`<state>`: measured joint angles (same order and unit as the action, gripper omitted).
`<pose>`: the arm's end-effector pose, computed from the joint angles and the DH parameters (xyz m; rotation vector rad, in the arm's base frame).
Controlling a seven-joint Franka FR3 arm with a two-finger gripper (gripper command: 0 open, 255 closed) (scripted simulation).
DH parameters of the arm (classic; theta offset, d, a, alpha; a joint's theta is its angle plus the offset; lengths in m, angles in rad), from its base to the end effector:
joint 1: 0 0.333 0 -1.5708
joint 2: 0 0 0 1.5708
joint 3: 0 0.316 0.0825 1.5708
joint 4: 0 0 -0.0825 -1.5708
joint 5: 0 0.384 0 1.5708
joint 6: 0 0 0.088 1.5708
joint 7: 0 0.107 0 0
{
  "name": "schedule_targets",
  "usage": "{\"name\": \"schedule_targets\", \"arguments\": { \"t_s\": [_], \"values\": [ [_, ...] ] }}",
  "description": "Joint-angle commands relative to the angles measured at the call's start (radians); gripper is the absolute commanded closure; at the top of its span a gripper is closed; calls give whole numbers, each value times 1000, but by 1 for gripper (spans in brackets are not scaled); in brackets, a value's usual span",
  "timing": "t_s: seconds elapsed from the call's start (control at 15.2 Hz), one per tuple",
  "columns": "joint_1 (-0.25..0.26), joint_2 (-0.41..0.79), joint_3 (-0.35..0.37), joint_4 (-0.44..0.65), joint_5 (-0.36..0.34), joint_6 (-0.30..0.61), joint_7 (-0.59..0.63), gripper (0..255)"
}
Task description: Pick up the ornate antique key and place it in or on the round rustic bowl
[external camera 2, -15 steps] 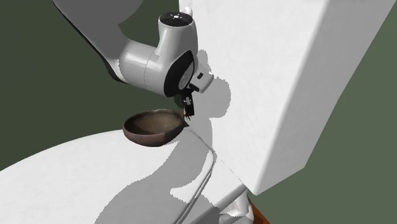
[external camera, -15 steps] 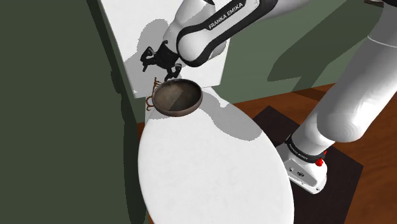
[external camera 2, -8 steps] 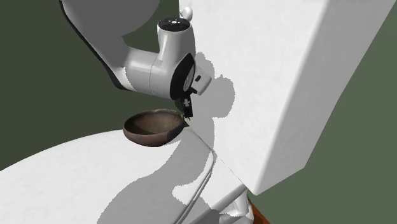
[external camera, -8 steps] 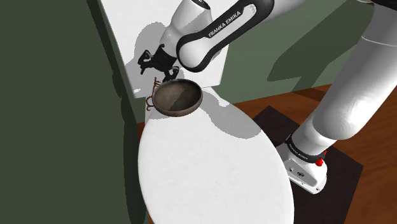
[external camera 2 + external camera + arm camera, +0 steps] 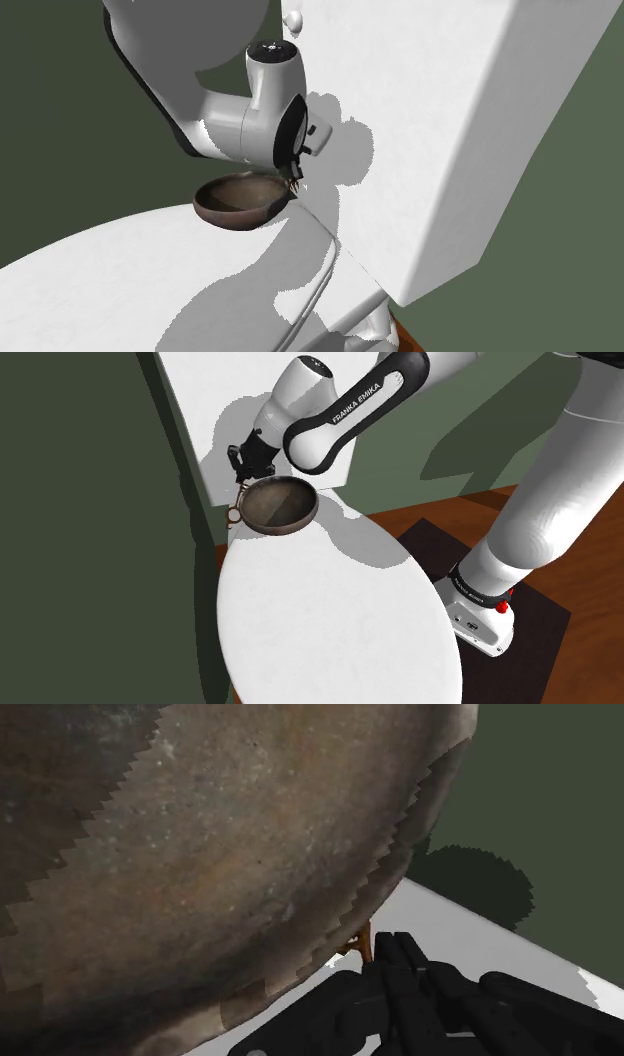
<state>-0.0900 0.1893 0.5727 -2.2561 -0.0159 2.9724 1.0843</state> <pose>0.5160 0.2638 0.3551 -2.5206 0.8131 -0.4504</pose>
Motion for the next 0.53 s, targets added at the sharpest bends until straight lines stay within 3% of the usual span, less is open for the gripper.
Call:
{"name": "schedule_targets", "arguments": {
  "t_s": [0.0,0.13,0.2,0.26,0.33,0.4,0.46],
  "values": [
    [-12,82,-7,-24,7,1,-414,255],
    [-19,81,-2,-44,15,20,-424,255],
    [-5,-13,2,-33,7,23,-136,255],
    [-5,-13,2,-33,7,23,-136,0],
    [159,-39,-186,-116,-226,168,0,0],
    [869,-39,-914,-190,-314,329,42,0],
    [943,-31,-1006,-189,-405,343,121,0]
  ]
}}
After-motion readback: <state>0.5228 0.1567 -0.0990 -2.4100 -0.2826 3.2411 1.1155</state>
